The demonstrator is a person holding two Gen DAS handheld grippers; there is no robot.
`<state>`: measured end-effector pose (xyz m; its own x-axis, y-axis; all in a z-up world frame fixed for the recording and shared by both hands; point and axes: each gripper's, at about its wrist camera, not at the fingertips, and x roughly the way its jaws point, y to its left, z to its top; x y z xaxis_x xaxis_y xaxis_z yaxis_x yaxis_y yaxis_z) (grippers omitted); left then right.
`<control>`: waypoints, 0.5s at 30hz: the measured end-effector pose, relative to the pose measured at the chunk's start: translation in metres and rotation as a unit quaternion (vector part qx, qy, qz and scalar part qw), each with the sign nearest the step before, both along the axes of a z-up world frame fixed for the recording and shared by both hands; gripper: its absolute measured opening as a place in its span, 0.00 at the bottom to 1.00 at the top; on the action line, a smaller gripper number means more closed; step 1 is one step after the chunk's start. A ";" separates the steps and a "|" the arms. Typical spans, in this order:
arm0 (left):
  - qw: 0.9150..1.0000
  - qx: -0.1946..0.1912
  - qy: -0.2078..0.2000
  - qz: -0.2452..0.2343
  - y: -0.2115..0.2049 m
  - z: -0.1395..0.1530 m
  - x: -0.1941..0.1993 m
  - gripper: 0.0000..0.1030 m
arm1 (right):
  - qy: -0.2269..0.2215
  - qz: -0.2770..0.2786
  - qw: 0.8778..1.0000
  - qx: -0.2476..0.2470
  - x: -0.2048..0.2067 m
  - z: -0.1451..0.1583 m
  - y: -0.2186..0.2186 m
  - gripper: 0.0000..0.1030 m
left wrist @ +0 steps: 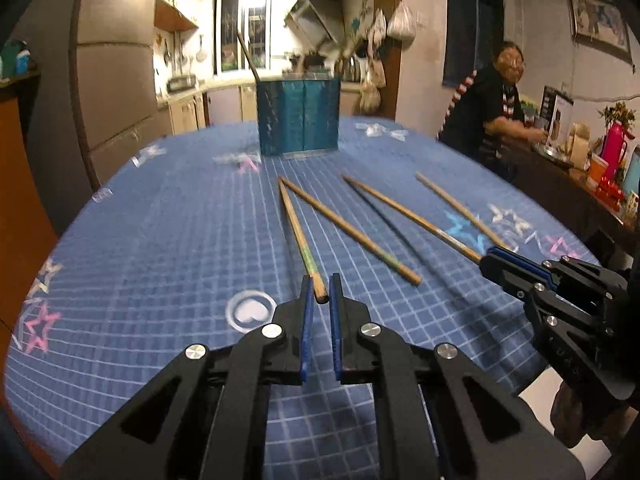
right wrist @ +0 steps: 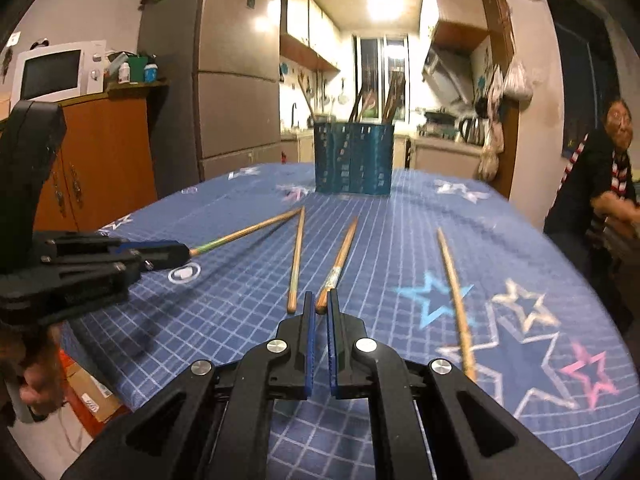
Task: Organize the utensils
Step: 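Close the left gripper on the end of a fourth chopstick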
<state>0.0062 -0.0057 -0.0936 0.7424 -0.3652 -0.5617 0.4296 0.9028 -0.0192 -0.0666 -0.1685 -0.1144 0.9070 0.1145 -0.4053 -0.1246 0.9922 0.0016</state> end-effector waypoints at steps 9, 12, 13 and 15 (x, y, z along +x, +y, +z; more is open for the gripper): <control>0.997 -0.023 -0.074 0.024 0.017 0.043 -0.013 0.05 | -0.065 0.003 0.998 -0.022 -0.022 0.043 -0.006 0.01; 0.997 -0.014 -0.068 0.031 0.020 0.036 -0.007 0.05 | -0.006 0.032 0.999 0.005 -0.006 0.036 -0.014 0.01; 0.997 -0.011 -0.065 0.033 0.020 0.033 -0.007 0.05 | 0.004 0.033 0.999 0.015 -0.005 0.032 -0.017 0.01; 0.998 -0.009 -0.050 0.033 0.023 0.022 -0.006 0.05 | 0.035 0.018 0.999 0.030 -0.001 0.014 -0.026 0.10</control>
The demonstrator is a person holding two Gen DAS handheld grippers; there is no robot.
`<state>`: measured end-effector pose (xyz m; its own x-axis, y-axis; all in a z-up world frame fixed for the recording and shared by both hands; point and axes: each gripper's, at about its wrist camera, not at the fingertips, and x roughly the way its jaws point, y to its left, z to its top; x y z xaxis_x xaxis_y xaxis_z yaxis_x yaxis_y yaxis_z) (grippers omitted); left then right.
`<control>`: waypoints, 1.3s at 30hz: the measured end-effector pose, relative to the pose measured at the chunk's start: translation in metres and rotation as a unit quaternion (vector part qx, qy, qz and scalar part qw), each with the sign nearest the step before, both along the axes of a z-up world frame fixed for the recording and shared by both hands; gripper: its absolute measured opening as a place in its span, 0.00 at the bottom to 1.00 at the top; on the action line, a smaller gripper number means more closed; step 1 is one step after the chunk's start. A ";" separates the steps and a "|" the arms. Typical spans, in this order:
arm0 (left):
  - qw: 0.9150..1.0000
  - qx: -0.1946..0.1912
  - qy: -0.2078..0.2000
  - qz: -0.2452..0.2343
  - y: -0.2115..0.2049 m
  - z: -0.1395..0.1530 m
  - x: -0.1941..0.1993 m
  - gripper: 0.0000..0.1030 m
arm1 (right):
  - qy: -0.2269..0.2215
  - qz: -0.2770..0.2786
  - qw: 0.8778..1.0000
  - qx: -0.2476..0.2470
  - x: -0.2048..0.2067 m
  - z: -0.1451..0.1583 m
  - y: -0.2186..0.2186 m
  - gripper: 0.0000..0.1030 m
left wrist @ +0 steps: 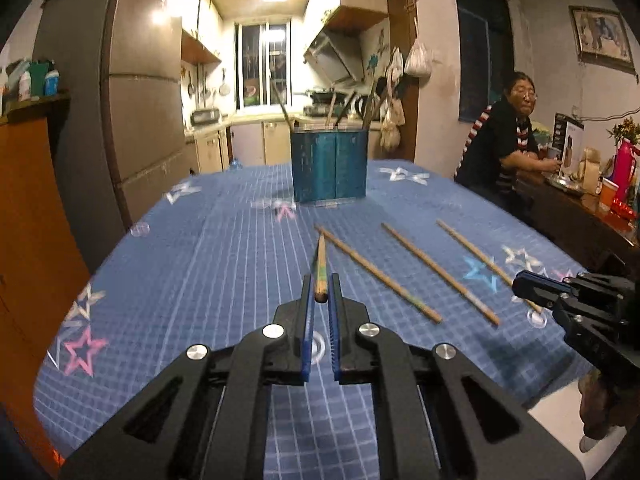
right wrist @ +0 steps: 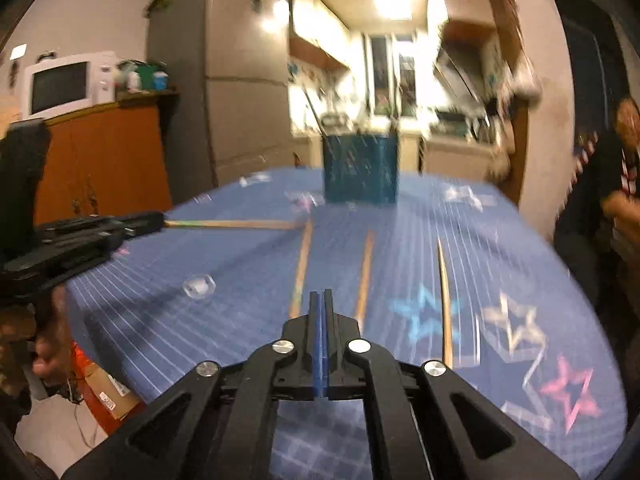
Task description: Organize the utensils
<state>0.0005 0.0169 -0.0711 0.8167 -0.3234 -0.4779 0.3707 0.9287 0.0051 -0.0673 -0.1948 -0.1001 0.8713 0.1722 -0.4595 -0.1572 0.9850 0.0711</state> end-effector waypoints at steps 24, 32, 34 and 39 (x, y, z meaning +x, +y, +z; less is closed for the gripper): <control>0.999 0.028 0.038 -0.016 -0.002 -0.072 -0.001 0.09 | 0.023 -0.052 0.998 -0.020 0.018 -0.046 0.006 0.19; 0.999 0.024 0.022 -0.007 -0.006 -0.066 -0.007 0.05 | 0.003 -0.050 0.999 -0.013 0.005 -0.043 0.007 0.07; 1.000 0.018 0.013 -0.008 -0.005 -0.058 -0.010 0.05 | -0.006 -0.051 0.999 -0.016 0.001 -0.038 0.005 0.07; 0.999 0.001 -0.031 -0.010 0.001 -0.023 -0.021 0.05 | -0.044 -0.051 0.997 -0.032 -0.013 -0.012 0.004 0.07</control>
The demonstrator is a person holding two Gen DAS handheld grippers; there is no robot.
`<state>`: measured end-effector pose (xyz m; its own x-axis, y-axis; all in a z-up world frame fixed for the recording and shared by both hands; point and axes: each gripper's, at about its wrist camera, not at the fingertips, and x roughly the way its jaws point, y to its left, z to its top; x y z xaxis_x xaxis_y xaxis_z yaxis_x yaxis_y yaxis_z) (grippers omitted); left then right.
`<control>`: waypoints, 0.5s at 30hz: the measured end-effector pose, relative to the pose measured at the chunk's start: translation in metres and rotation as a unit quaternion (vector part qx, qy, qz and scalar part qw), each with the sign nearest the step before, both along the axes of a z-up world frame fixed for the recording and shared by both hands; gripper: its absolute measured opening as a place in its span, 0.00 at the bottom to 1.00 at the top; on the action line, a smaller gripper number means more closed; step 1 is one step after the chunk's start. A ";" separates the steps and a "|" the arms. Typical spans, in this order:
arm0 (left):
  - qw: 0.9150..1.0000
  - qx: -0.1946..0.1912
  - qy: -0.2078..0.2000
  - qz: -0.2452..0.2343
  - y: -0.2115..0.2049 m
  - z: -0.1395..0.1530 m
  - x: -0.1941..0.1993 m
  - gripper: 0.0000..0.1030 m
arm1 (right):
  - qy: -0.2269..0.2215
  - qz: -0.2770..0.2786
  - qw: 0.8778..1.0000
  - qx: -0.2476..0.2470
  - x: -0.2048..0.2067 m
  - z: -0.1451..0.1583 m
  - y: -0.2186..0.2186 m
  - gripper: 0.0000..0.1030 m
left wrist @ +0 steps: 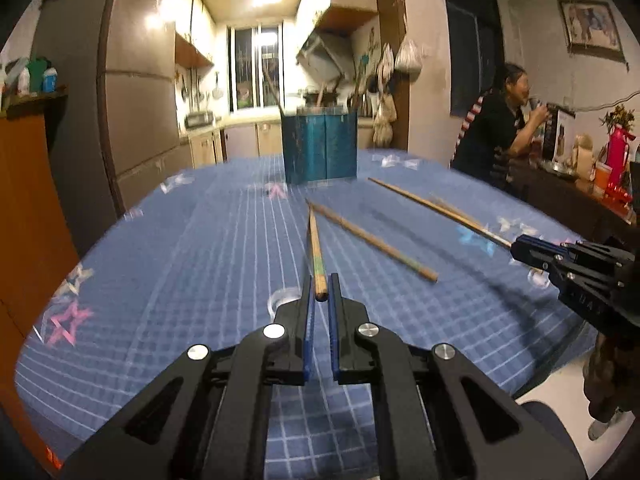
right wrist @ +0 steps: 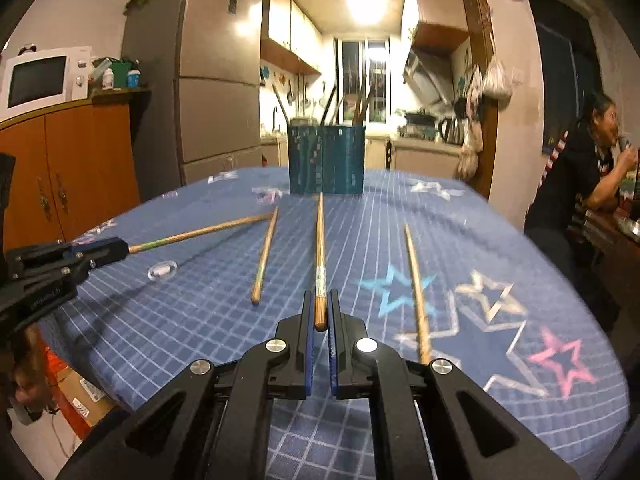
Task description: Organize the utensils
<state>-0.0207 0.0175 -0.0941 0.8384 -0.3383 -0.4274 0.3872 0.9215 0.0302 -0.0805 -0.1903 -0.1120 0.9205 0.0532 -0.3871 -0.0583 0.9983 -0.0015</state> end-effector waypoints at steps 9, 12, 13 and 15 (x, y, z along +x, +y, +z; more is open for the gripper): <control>0.997 -0.030 -0.067 0.009 0.010 0.059 -0.001 0.05 | -0.071 0.020 0.997 -0.014 -0.017 0.067 -0.004 0.07; 0.996 -0.030 -0.084 0.010 0.008 0.073 0.002 0.05 | -0.044 0.025 0.999 -0.007 -0.009 0.076 -0.010 0.07; 0.996 -0.029 -0.089 0.010 0.008 0.076 0.003 0.05 | -0.026 0.021 0.999 -0.008 -0.005 0.076 -0.012 0.07; 0.995 -0.030 -0.098 0.007 0.007 0.081 0.001 0.05 | 0.003 0.017 1.000 -0.010 -0.001 0.070 -0.015 0.07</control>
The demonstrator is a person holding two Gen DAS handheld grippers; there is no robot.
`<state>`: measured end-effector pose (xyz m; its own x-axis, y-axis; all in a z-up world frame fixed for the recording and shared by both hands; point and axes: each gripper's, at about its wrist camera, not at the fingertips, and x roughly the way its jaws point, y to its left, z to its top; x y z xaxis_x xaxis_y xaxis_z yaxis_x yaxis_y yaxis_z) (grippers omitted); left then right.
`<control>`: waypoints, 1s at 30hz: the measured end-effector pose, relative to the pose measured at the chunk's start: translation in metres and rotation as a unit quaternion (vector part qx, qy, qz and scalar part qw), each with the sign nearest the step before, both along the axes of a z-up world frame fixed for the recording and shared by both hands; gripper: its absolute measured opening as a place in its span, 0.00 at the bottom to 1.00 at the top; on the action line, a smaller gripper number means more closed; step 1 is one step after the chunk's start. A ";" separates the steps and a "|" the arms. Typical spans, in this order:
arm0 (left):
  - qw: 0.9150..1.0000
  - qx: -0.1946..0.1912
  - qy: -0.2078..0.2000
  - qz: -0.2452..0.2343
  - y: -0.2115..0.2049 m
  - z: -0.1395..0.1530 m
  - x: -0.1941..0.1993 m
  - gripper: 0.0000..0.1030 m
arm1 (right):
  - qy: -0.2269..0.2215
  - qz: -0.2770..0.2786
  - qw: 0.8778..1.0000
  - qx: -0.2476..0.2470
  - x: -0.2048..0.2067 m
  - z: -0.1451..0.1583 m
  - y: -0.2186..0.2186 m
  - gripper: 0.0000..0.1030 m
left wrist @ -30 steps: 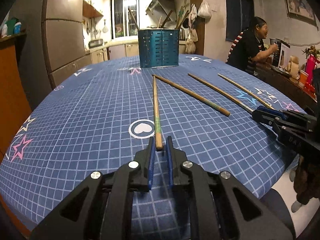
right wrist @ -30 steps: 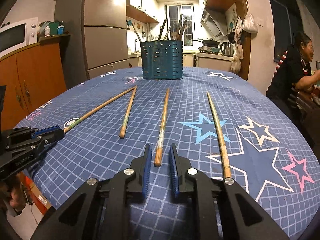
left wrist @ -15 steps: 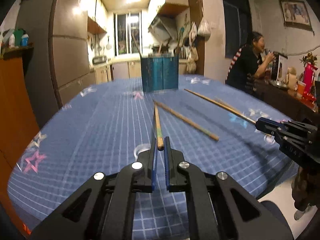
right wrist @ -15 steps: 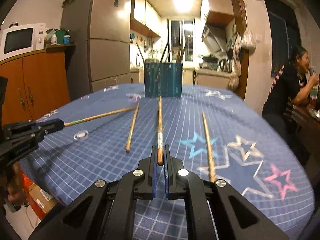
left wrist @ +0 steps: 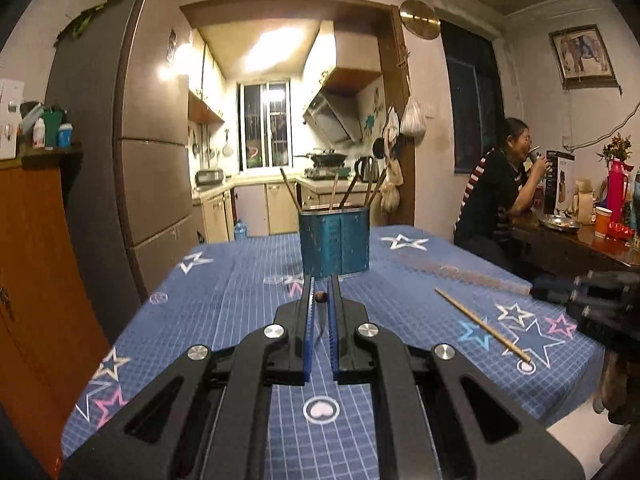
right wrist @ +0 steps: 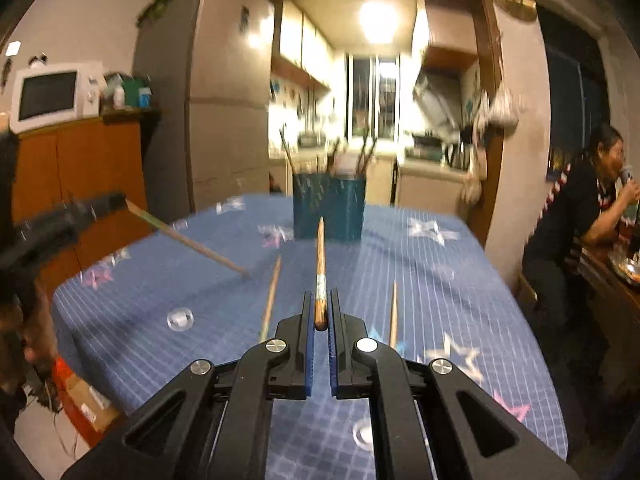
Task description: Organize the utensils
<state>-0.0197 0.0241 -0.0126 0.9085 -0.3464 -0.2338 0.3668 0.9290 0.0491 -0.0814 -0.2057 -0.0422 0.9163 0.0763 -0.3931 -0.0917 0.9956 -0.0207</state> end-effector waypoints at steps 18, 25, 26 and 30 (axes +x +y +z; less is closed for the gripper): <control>0.996 0.016 0.083 0.006 0.016 -0.088 -0.005 0.04 | 0.038 0.006 0.999 0.029 -0.023 -0.108 0.008 0.08; 0.995 0.031 0.096 -0.010 0.014 -0.112 -0.009 0.05 | 0.040 0.030 0.998 0.041 -0.030 -0.110 0.010 0.35; 0.995 0.029 0.099 -0.012 0.015 -0.113 -0.009 0.06 | 0.039 0.033 0.998 0.039 -0.030 -0.110 0.013 0.40; 0.994 0.032 0.105 -0.001 0.017 -0.117 -0.007 0.15 | 0.037 0.022 0.999 0.024 -0.030 -0.109 0.020 0.37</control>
<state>-0.0269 0.0414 -0.1292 0.8363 -0.3268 -0.4403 0.3776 0.9255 0.0305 -0.1114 -0.1859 -0.1517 0.8804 0.1354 -0.4544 -0.1342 0.9903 0.0351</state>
